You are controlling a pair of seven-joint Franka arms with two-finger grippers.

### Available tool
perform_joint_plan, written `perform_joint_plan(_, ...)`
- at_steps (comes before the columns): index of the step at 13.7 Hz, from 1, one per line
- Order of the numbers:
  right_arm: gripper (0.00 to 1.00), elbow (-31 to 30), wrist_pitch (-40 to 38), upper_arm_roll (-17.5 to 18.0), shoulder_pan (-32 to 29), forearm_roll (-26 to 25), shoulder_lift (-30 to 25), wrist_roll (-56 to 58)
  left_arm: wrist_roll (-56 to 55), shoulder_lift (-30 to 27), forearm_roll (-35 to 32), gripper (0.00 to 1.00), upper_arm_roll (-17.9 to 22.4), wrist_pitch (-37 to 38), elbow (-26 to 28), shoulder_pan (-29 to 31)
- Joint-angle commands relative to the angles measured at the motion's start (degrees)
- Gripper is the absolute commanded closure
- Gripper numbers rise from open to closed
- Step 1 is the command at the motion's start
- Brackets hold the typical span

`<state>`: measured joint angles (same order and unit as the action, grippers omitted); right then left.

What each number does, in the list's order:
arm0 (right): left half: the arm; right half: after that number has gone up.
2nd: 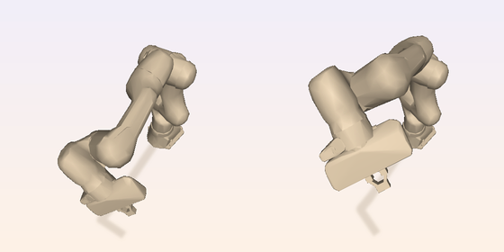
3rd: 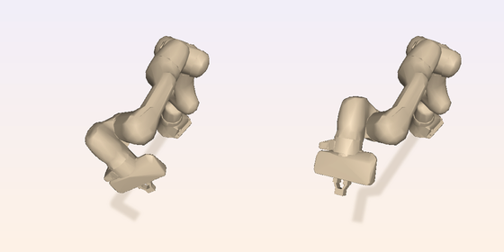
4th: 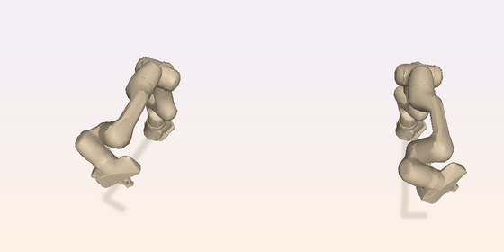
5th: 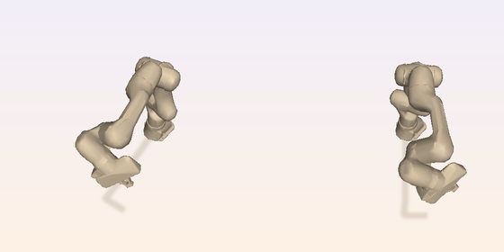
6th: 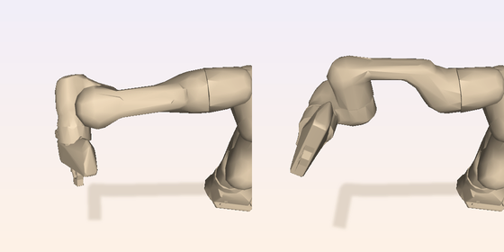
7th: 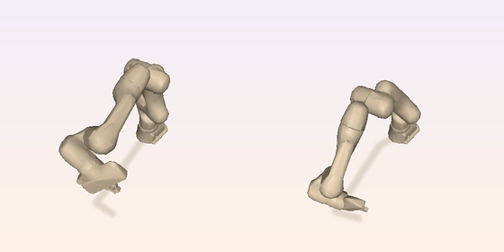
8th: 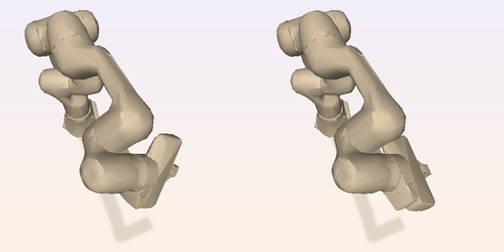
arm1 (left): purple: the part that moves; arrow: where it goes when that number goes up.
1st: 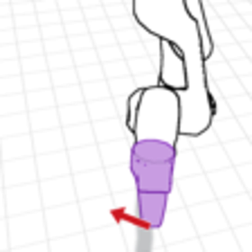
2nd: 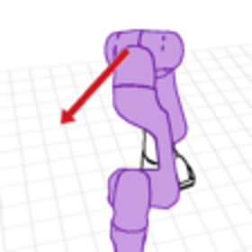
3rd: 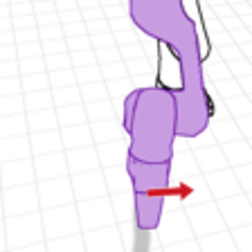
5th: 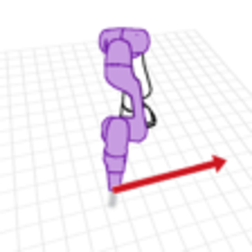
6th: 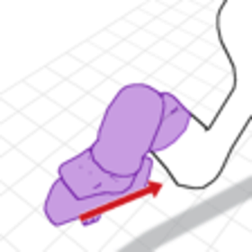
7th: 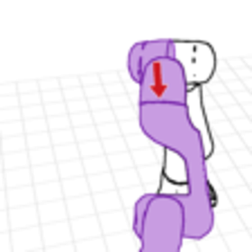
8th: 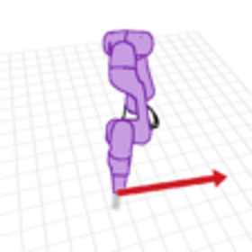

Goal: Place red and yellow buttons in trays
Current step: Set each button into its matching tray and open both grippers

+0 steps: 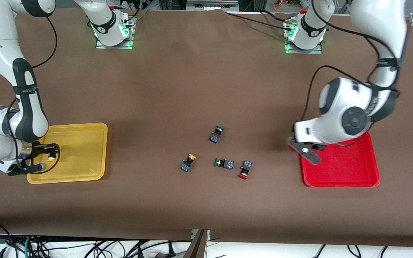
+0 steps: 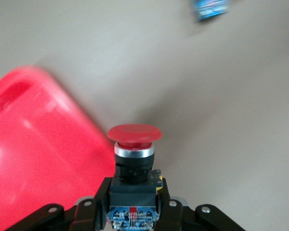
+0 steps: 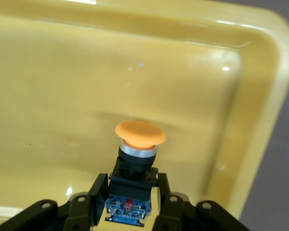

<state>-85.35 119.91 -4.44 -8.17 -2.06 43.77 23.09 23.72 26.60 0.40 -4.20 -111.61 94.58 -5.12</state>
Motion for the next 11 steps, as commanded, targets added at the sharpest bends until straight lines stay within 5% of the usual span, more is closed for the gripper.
perform_joint_plan(1,0.91,-2.63,1.56,0.66,-1.15,0.56,-1.67,3.19,-9.89,0.99,-0.48,0.89,0.24,-0.70,1.31,3.00)
perform_joint_plan(3,0.90,-3.77,2.87,0.66,-1.15,0.56,-1.75,3.89,-14.12,2.48,-1.10,0.88,0.34,-2.02,1.22,5.63)
perform_joint_plan(4,0.77,-4.03,3.05,0.66,-1.15,0.56,-1.75,3.90,-16.14,3.71,-1.10,0.88,0.34,-4.38,1.30,6.69)
perform_joint_plan(6,0.07,-3.95,2.97,0.66,-1.15,0.56,-1.84,3.81,-19.57,7.22,-1.10,0.89,0.42,-8.34,1.39,6.97)
perform_joint_plan(11,0.01,-0.01,0.95,1.98,2.61,0.65,-4.39,3.02,-27.93,11.28,-1.02,0.89,0.95,-14.24,1.31,7.93)
